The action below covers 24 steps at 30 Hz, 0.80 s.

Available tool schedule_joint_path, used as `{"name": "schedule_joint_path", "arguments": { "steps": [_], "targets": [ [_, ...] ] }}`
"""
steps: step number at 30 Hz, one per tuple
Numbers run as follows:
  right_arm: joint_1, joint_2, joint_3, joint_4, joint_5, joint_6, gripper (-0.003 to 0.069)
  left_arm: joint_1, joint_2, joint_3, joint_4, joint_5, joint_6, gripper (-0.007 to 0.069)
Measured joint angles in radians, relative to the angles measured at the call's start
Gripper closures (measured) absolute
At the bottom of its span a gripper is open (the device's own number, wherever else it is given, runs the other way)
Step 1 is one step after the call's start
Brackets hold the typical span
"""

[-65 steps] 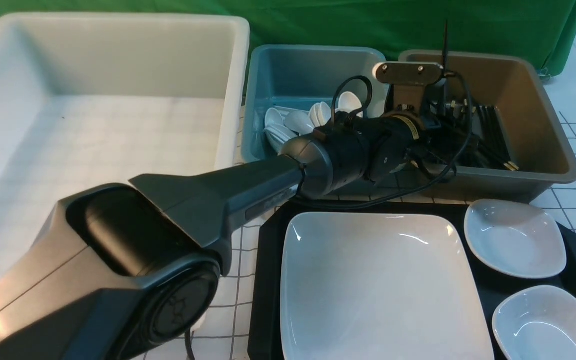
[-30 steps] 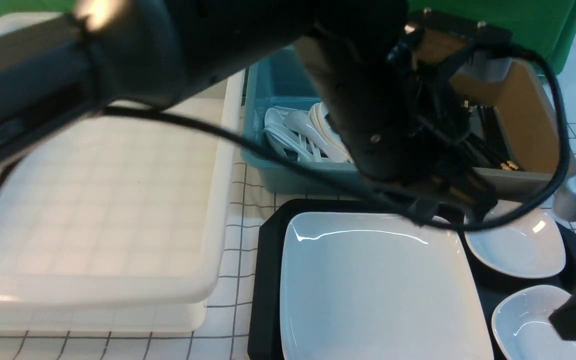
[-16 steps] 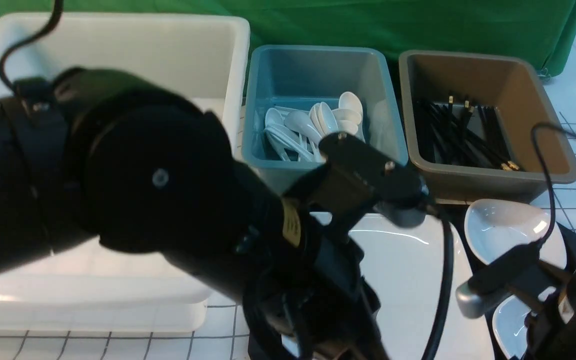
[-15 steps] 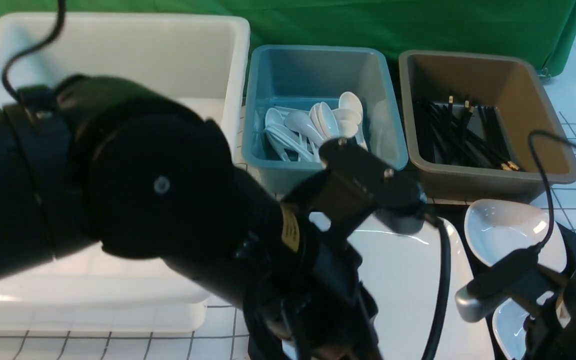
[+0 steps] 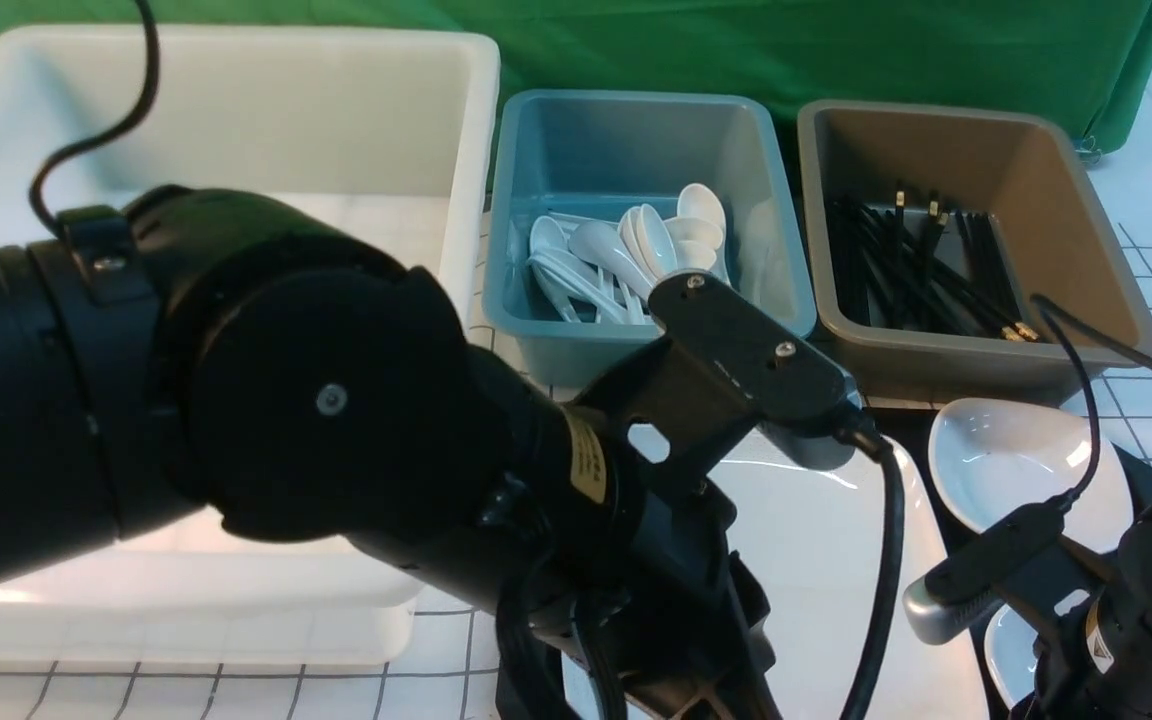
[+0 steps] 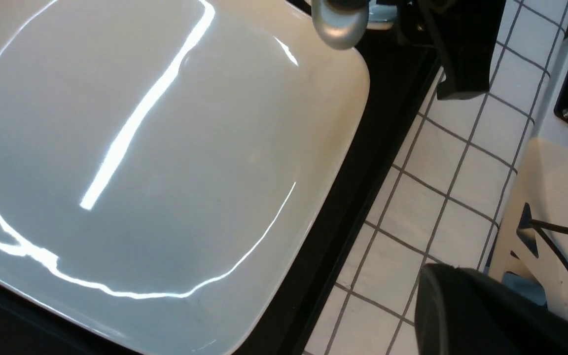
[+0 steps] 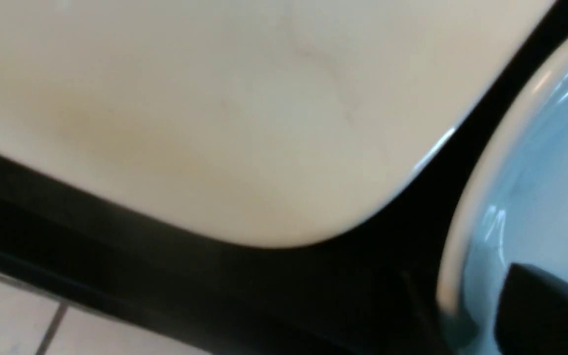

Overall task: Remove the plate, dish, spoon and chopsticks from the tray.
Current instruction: Use the right arm to grab a small plate from the dinner plate, then use the right arm to put the small plate into the large storage box on the left

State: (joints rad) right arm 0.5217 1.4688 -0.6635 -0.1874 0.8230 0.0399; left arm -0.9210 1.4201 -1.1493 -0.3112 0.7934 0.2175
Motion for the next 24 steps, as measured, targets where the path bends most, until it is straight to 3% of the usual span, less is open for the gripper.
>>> {"name": "schedule_joint_path", "arguments": {
  "steps": [2,8,18,24],
  "targets": [
    [0.000,0.000,-0.001,-0.005,-0.004,-0.018,0.0522,0.000,0.000,0.000,0.000,-0.006,0.000,0.0628],
    [0.006,-0.023,-0.024,-0.006,0.045,-0.040,0.0531,0.000,0.000,0.000,0.000,-0.022,0.000,0.0628],
    [0.006,-0.280,-0.170,0.044,0.203,-0.040,0.0615,0.015,0.000,0.000,0.016,-0.051,-0.023,0.0628],
    [0.006,-0.363,-0.339,0.068,0.250,-0.068,0.0615,0.136,0.000,-0.036,0.002,-0.051,-0.071,0.0627]
  ]
}}
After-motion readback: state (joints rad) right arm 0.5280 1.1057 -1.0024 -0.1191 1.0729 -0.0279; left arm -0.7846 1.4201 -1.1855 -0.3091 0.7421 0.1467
